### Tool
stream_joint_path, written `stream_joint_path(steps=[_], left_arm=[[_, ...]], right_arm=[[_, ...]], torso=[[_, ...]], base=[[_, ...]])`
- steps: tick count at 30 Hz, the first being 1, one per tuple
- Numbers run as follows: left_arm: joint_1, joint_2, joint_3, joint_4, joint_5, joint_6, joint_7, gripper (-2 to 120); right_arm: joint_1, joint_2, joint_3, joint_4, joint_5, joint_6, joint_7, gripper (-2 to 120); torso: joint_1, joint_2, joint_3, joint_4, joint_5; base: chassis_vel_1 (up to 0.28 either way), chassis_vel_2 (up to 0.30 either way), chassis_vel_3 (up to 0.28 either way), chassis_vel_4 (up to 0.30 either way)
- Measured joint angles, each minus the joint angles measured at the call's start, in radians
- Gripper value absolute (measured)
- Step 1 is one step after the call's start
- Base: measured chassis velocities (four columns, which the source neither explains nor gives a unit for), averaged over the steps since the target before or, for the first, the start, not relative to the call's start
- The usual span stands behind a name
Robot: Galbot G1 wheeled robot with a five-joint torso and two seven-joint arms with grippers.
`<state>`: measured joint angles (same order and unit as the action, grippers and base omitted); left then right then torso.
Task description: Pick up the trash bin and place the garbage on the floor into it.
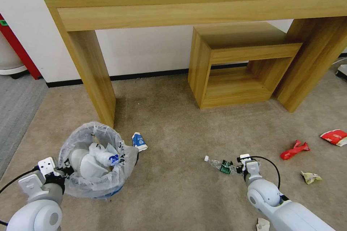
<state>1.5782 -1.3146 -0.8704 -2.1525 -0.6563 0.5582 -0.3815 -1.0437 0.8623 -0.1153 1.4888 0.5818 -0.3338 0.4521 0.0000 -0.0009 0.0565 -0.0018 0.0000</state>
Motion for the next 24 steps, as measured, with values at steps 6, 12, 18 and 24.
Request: stream_joint_path(steps=[6, 12, 18, 24], left_arm=[[-0.004, -0.011, -0.001, -0.011, -0.005, 0.003, -0.001, 1], [-0.001, -0.018, 0.0, -0.005, -0.002, -0.003, 0.0, 1], [0.0, -0.022, 0.005, -0.001, 0.003, -0.013, 0.002, 1], [0.008, -0.02, 0.005, -0.014, 0.003, -0.021, 0.003, 1]], right_arm=[[0.048, 0.022, -0.108, -0.053, -0.031, 0.021, -0.008, 100], [0.089, 0.041, -0.15, -0.11, -0.054, 0.041, -0.013, 100], [0.123, 0.068, -0.169, -0.184, -0.073, 0.07, -0.021, 99], [0.141, 0.091, -0.19, -0.254, -0.088, 0.095, -0.022, 92]], torso=[[0.0, 0.0, 0.0, -0.0002, 0.0], [0.0, 0.0, 0.0, -0.0002, 0.0], [0.0, 0.0, 0.0, -0.0002, -0.0001], [0.0, 0.0, 0.0, -0.0002, 0.0001]], base=[[0.0, 0.0, 0.0, 0.0], [0.0, 0.0, 0.0, 0.0], [0.0, 0.0, 0.0, 0.0], [0.0, 0.0, 0.0, 0.0]])
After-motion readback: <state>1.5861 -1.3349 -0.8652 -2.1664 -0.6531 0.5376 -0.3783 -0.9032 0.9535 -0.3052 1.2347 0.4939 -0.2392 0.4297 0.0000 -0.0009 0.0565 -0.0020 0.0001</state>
